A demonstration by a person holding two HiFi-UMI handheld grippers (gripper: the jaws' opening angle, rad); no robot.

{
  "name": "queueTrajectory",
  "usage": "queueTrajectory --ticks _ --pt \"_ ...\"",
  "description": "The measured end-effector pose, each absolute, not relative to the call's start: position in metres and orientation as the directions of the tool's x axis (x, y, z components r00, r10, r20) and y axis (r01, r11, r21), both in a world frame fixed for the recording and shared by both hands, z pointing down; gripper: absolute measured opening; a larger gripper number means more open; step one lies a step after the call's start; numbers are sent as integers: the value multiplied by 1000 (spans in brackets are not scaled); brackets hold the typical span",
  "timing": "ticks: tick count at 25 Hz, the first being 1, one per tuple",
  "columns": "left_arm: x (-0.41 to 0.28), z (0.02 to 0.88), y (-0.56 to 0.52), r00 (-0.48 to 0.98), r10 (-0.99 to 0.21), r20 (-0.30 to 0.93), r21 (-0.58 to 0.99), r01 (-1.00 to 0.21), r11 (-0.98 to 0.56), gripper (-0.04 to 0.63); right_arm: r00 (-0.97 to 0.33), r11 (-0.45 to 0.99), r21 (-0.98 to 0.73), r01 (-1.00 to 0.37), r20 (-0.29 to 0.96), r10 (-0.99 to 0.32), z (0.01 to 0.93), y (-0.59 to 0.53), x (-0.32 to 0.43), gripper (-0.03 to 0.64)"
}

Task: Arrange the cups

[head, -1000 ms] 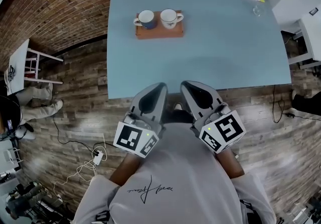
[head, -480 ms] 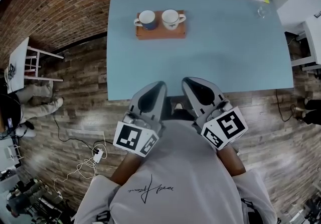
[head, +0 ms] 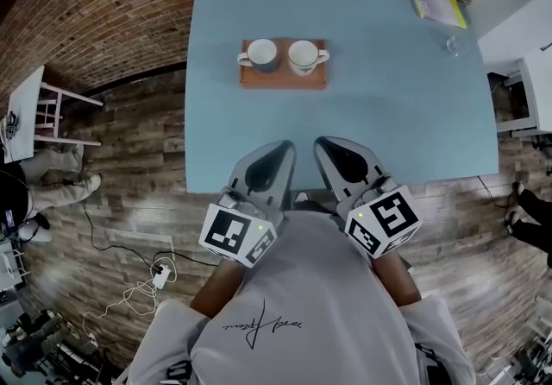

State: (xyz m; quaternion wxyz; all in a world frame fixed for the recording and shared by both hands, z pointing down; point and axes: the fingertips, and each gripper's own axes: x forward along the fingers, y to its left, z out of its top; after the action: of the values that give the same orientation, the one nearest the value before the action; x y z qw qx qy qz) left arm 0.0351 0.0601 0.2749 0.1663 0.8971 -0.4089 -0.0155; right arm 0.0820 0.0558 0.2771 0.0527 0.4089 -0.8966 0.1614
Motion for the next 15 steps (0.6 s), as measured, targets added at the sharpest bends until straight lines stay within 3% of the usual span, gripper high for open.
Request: queueTrajectory --ticks 15 --pt "21 293 -12 702 -696 150 358 -695 -624 8 -658 597 -278 -753 300 -690 299 -27 45 21"
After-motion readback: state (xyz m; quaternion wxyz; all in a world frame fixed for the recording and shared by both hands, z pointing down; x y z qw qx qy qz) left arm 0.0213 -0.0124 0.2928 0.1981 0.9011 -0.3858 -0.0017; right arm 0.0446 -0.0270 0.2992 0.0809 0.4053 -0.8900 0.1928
